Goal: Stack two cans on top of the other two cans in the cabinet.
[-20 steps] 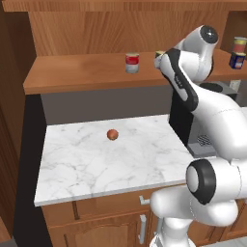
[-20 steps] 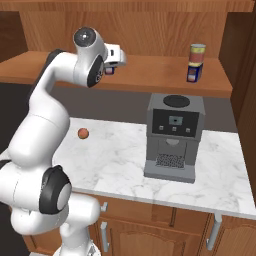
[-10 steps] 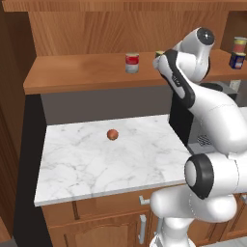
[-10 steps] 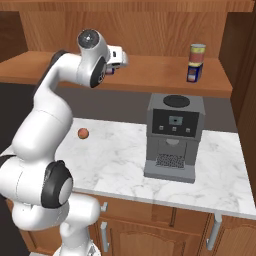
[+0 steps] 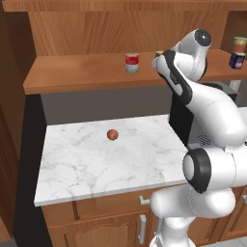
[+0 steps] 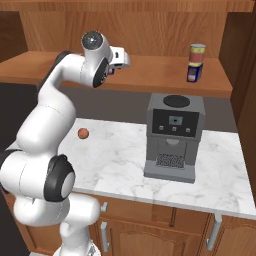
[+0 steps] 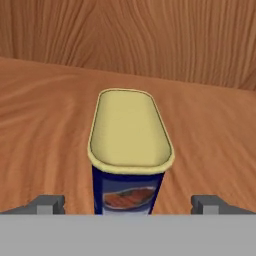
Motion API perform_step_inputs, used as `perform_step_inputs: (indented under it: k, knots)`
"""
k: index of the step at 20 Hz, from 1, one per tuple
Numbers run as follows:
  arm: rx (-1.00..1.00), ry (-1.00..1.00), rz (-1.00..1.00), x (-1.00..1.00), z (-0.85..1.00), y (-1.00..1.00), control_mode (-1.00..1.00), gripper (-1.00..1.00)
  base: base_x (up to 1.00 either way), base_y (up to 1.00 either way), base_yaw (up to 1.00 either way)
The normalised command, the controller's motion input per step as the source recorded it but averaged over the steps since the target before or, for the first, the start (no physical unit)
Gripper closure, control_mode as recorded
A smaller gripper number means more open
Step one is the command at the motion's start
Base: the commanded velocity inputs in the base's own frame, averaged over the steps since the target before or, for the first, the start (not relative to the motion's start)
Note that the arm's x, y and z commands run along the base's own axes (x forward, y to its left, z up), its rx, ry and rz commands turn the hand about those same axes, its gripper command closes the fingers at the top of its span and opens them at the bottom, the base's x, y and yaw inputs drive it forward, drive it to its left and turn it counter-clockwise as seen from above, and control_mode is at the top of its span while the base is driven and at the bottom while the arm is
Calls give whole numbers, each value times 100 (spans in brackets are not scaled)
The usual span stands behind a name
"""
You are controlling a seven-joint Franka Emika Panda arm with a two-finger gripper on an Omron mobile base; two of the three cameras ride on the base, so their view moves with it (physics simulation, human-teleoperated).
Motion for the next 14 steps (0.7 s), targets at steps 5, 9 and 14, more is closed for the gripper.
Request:
perform_step_inputs:
  k: [5, 9, 14]
  knots:
    - [5, 0, 0, 13, 0, 1, -100, -100, 0, 0, 0]
    - [4, 0, 0, 14, -1, 0, -100, -100, 0, 0, 0]
    - [1, 0, 0, 18, -1, 0, -100, -100, 0, 0, 0]
